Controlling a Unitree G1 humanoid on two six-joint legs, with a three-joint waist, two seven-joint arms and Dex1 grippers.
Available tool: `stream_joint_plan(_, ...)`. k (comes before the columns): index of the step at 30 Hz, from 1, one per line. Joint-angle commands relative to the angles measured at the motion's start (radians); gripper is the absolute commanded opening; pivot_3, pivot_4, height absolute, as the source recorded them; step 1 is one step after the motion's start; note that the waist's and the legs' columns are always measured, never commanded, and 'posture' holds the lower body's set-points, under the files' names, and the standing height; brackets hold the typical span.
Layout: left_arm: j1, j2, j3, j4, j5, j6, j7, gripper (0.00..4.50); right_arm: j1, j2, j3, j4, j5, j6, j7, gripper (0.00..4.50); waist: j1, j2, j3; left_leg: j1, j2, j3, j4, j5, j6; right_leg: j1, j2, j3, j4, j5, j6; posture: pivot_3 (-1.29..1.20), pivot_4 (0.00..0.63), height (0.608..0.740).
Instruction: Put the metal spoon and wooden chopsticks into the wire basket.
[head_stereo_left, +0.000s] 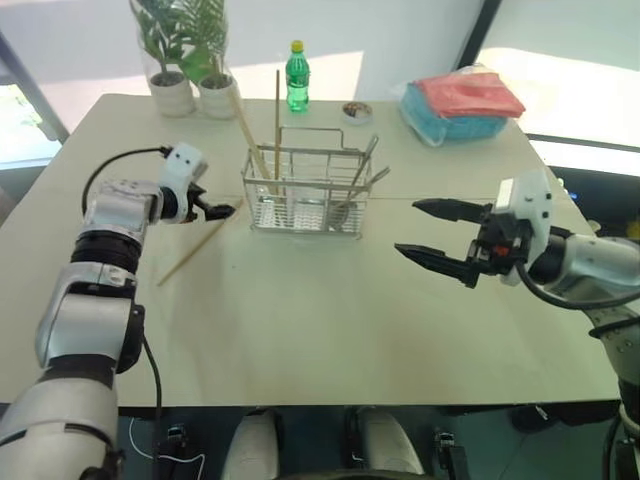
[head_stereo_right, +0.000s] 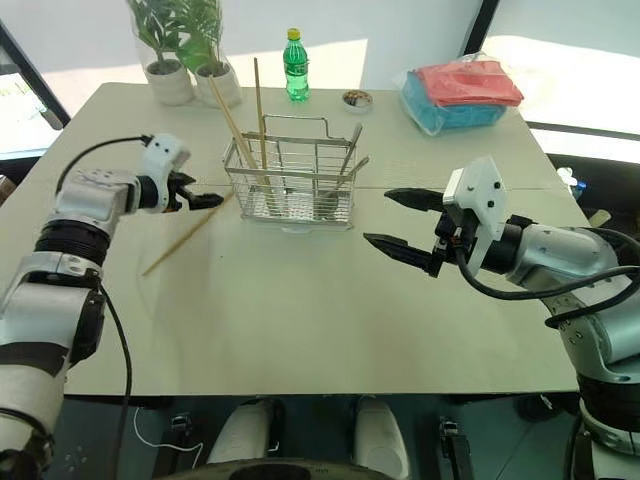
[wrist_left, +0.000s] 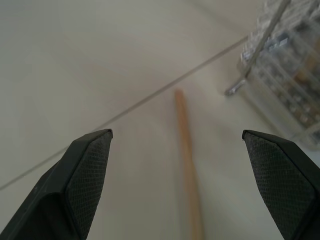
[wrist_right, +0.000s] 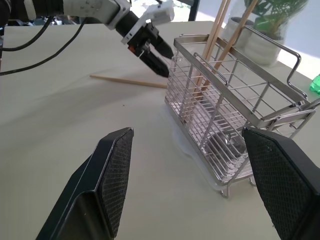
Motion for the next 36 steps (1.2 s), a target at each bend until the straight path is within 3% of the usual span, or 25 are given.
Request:
stream_joint_plan(1, -0.061, -0.02, -0.012, 0.091, 0.052, -0.069, 0.008, 4.4, 0.027, -0.007, -0.03, -0.056, 0.008, -0.007, -0.002, 3.6, 0.003, 0.0, 0.0, 0.0, 0.0, 0.0, 0.0, 0.0, 0.0, 0.0, 0.0, 0.0, 0.0, 0.0, 0.0, 0.0, 0.15, 0.723)
stream_joint_plan(13, -0.145, -0.082, 0.001, 0.301, 0.13, -0.128, 0.064, 4.4, 0.065, 0.006, -0.018, -0.122, 0.022, 0.001, -0.027, 3.6, 0.003, -0.001, 0.0, 0.0, 0.0, 0.0, 0.001, 0.0, 0.0, 0.0, -0.001, 0.0, 0.0, 0.0, 0.0, 0.0, 0.15, 0.723)
stream_joint_plan(16, -0.149, -0.079, 0.007, 0.307, 0.135, -0.125, 0.059, 3.56, 0.064, 0.011, -0.013, -0.124, 0.022, 0.0, -0.037, 3.6, 0.004, -0.001, 0.0, 0.0, 0.0, 0.0, 0.001, 0.0, 0.0, 0.0, -0.001, 0.0, 0.0, 0.0, 0.0, 0.0, 0.15, 0.723)
stream_joint_plan(23, -0.156, -0.074, 0.021, 0.311, 0.143, -0.123, 0.064, 0.02, 0.062, 0.006, -0.016, -0.113, 0.024, -0.006, -0.032, 3.6, 0.004, -0.001, 0.0, 0.0, 0.0, 0.0, 0.001, 0.0, 0.0, 0.0, -0.001, 0.0, 0.0, 0.0, 0.0, 0.0, 0.15, 0.723)
stream_joint_plan(36, -0.149, -0.017, 0.062, 0.293, 0.135, -0.093, 0.097, 0.02, -0.037, 0.035, -0.018, -0.048, 0.029, -0.009, -0.048, 3.6, 0.002, -0.001, 0.0, 0.0, 0.0, 0.0, 0.001, 0.0, 0.0, 0.0, 0.0, 0.0, 0.001, 0.0, 0.001, 0.0, 0.15, 0.723)
